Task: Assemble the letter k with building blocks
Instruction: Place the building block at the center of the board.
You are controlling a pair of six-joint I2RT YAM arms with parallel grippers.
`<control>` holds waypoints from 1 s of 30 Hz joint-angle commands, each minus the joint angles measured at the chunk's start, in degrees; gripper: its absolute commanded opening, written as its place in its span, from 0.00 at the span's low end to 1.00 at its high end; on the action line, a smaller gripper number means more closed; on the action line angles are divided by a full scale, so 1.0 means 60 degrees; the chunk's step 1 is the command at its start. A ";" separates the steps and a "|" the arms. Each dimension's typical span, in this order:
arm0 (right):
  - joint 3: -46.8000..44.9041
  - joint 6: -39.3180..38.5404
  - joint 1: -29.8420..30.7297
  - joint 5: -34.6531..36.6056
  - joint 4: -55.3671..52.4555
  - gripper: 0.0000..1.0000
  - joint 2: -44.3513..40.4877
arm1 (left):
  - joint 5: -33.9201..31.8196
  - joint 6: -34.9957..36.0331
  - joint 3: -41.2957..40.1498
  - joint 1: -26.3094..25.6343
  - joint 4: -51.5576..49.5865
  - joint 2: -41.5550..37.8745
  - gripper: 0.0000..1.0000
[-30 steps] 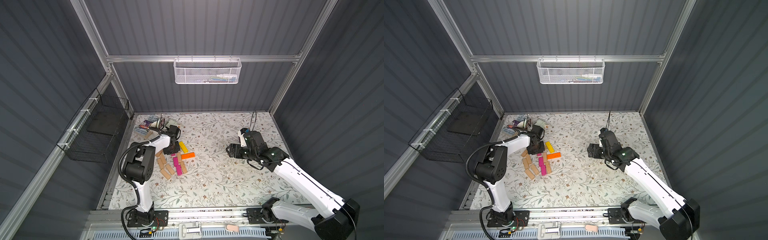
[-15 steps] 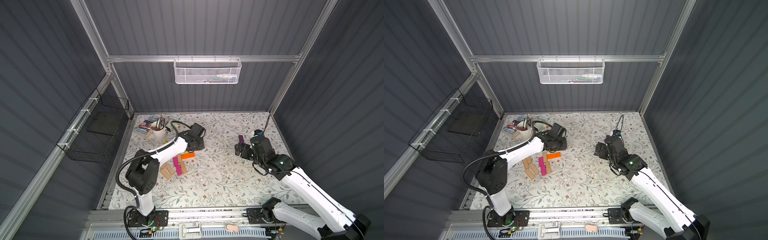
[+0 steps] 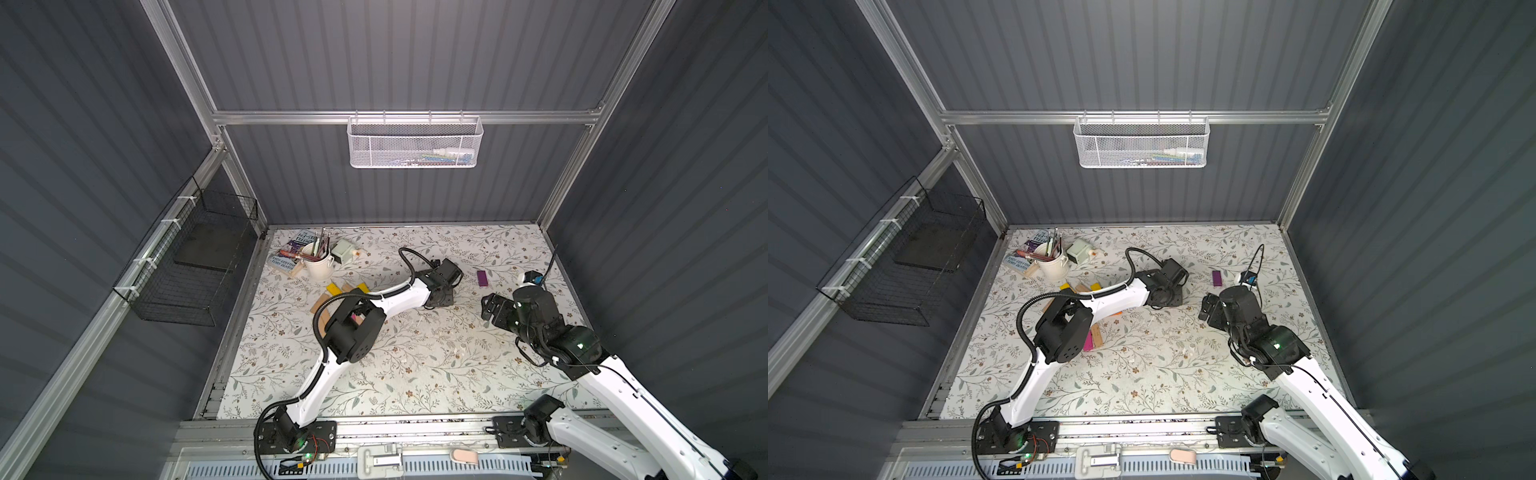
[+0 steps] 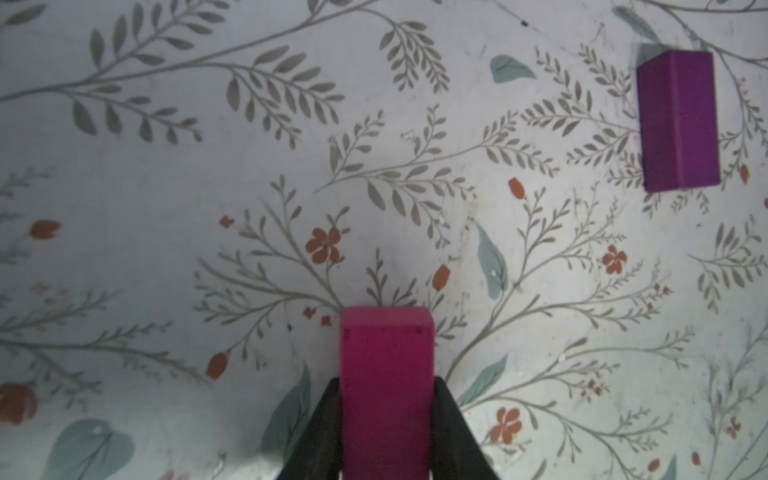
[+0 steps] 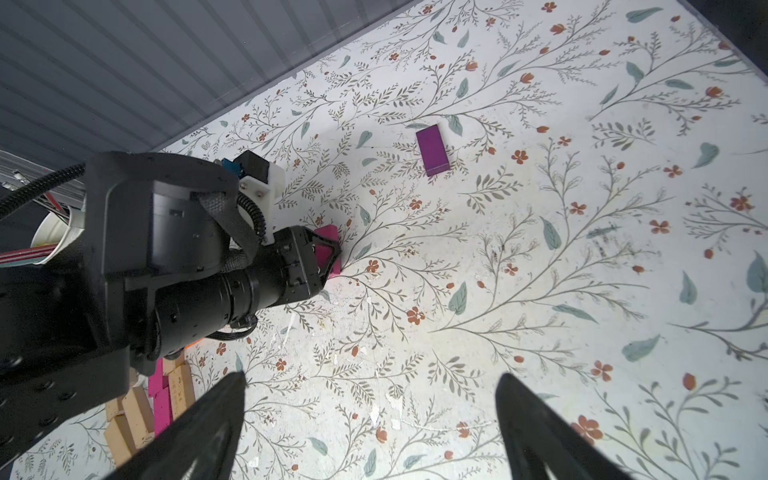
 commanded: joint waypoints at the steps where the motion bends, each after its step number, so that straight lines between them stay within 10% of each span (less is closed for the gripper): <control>1: -0.0094 0.0075 -0.0032 0.0286 -0.0233 0.94 -0.0100 | -0.0022 -0.0039 0.0575 -0.0068 -0.0521 0.0428 0.19; 19: -0.0007 -0.0012 -0.0089 0.0225 -0.0100 0.96 0.0107 | 0.0064 0.0038 0.0450 -0.0067 -0.0254 0.0072 0.45; 30: 0.1075 -0.1154 -0.0257 -0.1379 -0.0024 0.97 0.2136 | 0.0274 0.1171 -0.3601 0.0882 0.1398 -0.4767 0.57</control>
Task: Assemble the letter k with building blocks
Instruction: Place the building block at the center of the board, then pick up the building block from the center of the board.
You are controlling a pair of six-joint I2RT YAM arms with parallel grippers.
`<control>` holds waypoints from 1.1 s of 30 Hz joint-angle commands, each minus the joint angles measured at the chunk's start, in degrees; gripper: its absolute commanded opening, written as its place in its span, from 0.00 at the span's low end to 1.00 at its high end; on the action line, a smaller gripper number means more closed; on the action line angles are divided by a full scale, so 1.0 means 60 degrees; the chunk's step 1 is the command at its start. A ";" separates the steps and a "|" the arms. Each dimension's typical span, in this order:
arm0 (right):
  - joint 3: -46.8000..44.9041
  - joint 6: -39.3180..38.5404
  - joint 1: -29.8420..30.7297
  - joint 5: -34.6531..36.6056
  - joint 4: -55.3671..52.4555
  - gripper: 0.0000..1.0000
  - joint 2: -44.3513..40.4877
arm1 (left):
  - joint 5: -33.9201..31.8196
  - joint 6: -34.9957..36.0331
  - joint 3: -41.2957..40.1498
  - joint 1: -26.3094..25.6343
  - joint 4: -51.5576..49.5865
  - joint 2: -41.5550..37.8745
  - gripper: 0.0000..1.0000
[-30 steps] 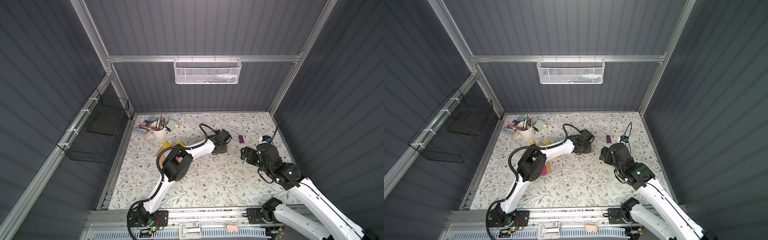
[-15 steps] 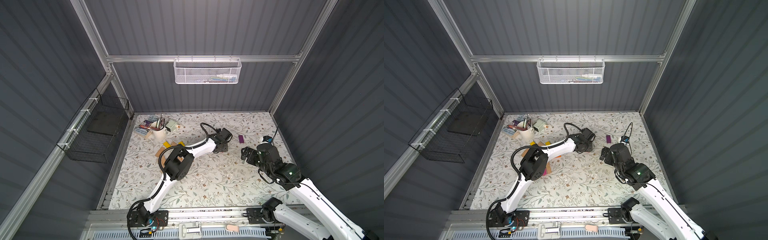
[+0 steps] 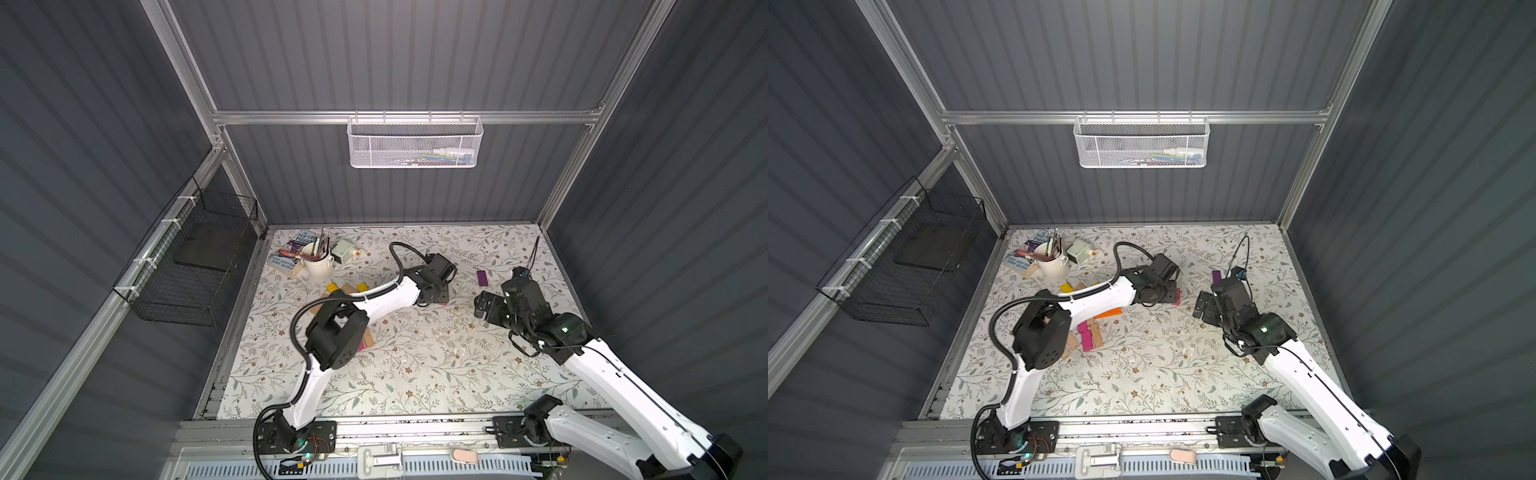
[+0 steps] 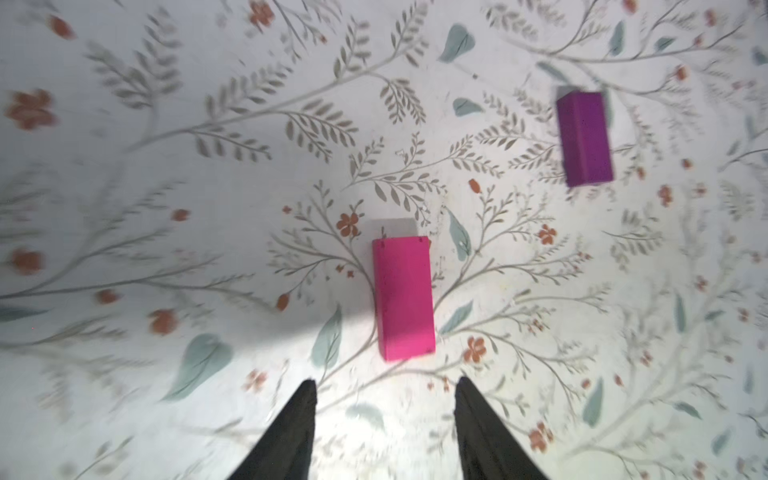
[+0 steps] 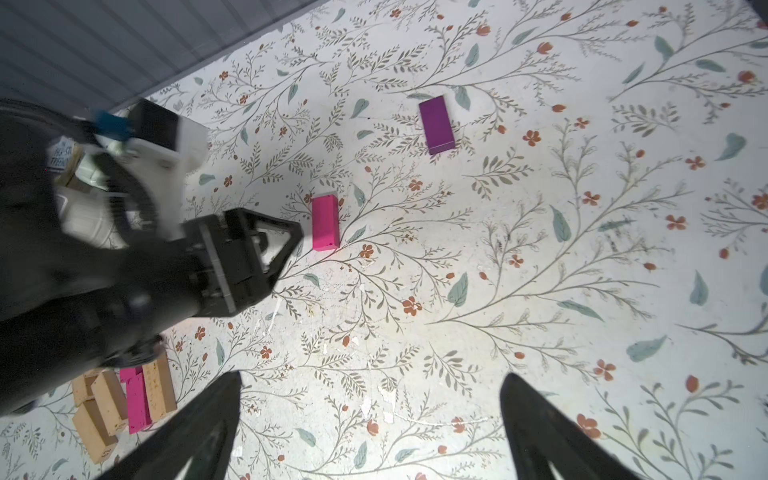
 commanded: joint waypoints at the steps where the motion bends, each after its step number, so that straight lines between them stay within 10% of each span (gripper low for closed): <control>1: 0.0645 -0.0712 -0.0080 -0.0831 -0.0003 0.97 0.0806 | 0.0321 0.0903 -0.1427 0.0759 0.0944 -0.2279 0.57; 16: 0.3875 -0.1992 -0.0674 -0.1663 -0.0267 0.80 0.6549 | 0.2171 0.7554 -0.6006 0.1284 -0.0622 -0.9030 0.94; 33: 0.6048 -0.1940 -0.0704 -0.1817 -0.0461 0.56 1.0146 | 0.3088 1.0258 -0.6905 0.1288 -0.1487 -0.9453 1.00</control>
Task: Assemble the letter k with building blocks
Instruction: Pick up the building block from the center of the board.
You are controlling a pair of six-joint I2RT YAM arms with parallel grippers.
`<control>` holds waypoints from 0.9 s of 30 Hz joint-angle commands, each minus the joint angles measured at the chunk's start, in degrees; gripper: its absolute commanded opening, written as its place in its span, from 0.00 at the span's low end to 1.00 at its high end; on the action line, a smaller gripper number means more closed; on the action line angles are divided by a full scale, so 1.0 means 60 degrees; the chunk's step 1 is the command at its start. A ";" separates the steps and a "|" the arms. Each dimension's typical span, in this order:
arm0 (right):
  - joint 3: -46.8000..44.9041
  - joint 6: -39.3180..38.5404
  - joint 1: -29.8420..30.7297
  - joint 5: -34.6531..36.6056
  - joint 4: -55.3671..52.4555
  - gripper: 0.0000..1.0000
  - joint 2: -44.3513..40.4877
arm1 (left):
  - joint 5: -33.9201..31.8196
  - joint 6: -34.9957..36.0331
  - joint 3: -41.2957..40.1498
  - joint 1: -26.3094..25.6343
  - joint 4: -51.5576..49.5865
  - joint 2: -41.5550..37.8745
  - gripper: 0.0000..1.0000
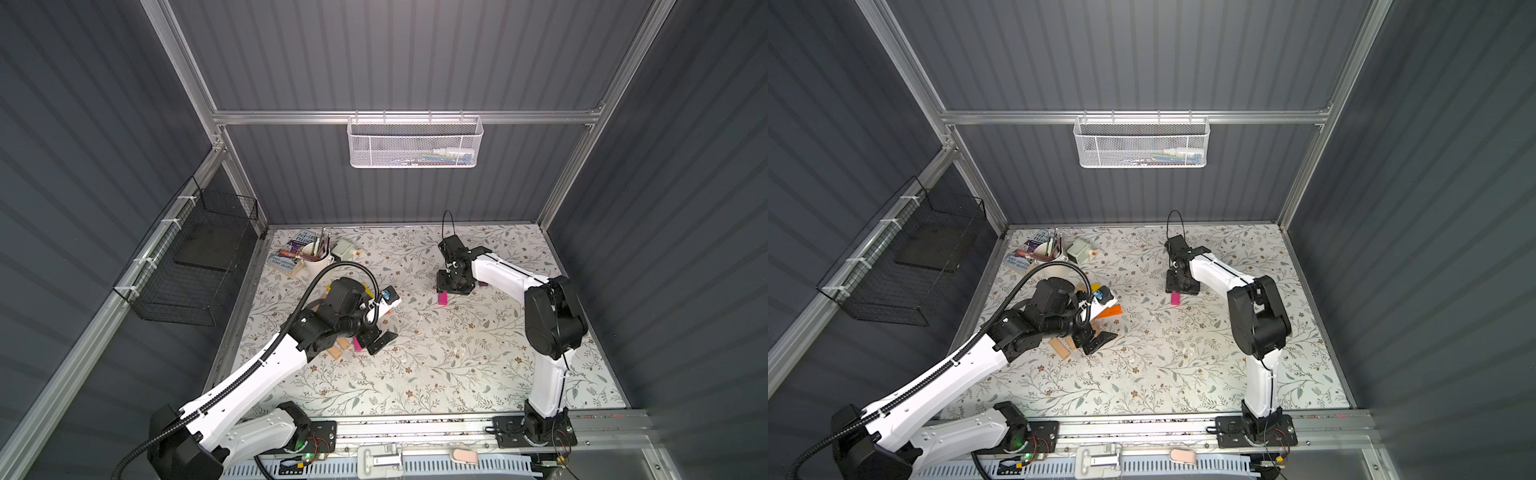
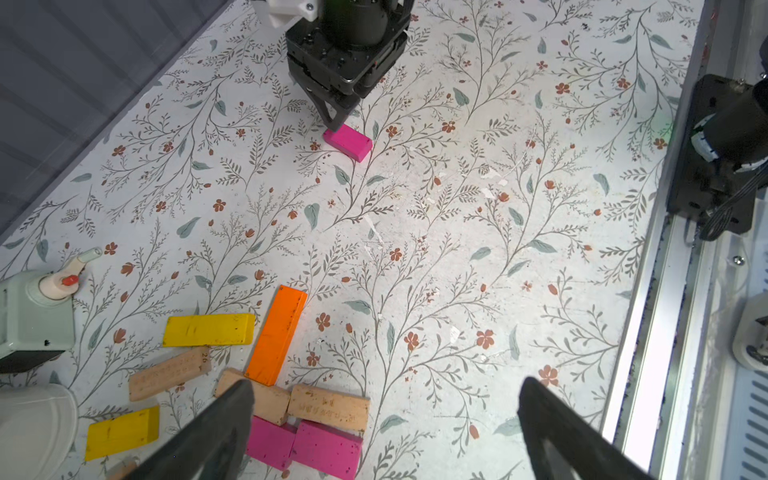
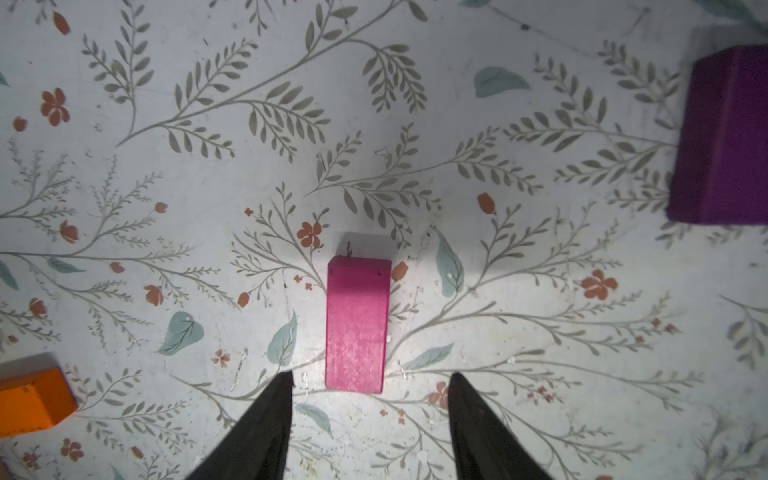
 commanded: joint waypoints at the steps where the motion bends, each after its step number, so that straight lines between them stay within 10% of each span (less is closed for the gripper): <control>1: 0.0527 -0.0033 0.0009 -0.0066 -0.0348 0.55 0.0543 | 0.0013 0.0495 -0.0182 0.0012 -0.0282 -0.0227 1.00; 27: 0.0922 -0.0115 0.0027 -0.0364 -0.0491 0.40 0.1490 | -0.0107 0.0696 -0.0226 0.0013 -0.0341 -0.0321 1.00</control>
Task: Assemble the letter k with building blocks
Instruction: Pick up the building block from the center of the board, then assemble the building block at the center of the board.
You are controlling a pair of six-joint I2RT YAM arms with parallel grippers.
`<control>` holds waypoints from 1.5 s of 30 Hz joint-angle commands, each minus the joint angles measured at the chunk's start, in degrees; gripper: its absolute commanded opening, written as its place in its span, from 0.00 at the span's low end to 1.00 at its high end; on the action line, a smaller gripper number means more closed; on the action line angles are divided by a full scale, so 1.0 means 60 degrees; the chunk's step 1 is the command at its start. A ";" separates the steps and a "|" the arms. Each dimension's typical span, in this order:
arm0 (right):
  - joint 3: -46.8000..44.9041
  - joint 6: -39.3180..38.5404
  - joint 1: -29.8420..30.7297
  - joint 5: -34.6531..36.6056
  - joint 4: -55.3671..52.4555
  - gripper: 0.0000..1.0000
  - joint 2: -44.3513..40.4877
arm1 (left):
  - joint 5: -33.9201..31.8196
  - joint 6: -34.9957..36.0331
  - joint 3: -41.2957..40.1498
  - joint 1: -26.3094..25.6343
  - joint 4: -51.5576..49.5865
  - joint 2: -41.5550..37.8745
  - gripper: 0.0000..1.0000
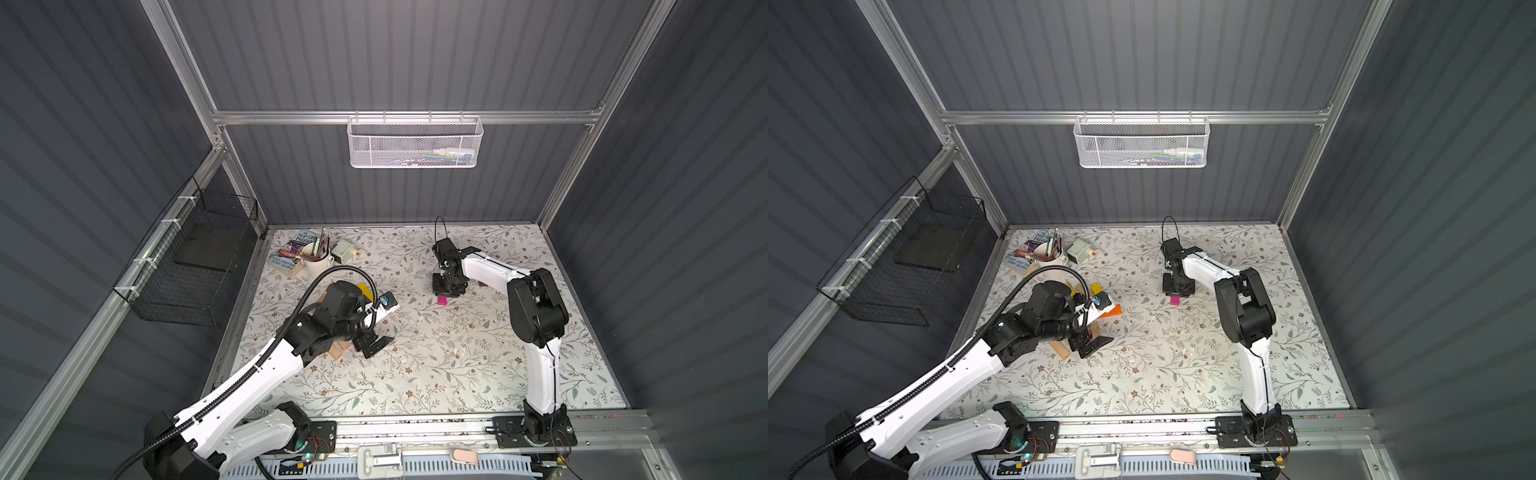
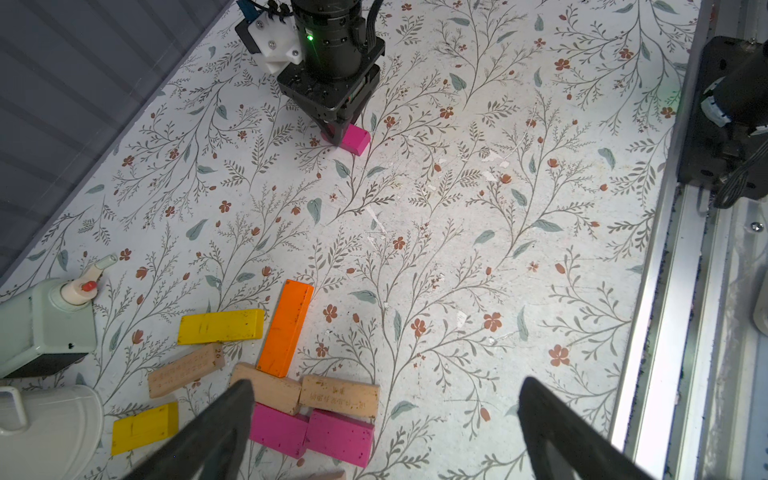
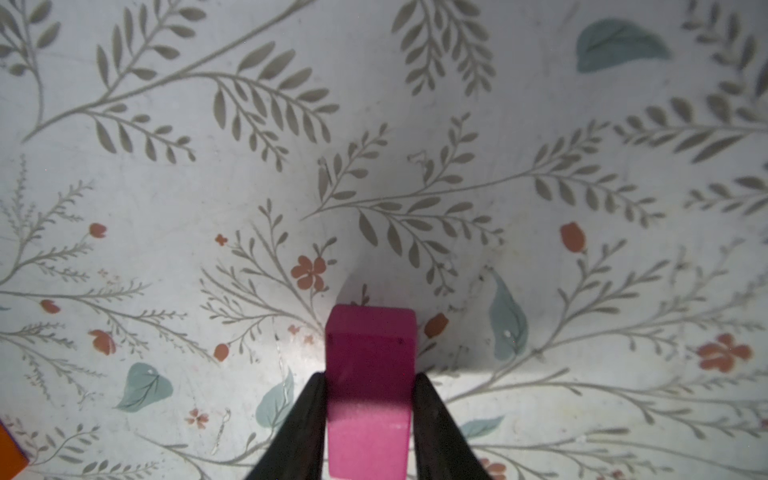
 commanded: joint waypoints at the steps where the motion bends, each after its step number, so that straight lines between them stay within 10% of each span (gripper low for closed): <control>1: 0.0257 -0.0067 0.0033 0.0084 -0.0322 0.40 0.0325 | -0.0026 0.0176 -0.0061 0.0010 -0.0218 0.0049 0.99; 27: 0.0151 -0.1436 -0.0178 0.0548 -0.0692 0.29 -0.0569 | 0.0171 0.0058 -0.0087 0.0013 -0.0154 0.0141 1.00; 45: -0.3089 -0.3235 -0.3197 -0.0114 0.0052 0.32 -0.3255 | 0.0353 -0.0052 -0.0191 0.0013 0.0099 -0.0043 1.00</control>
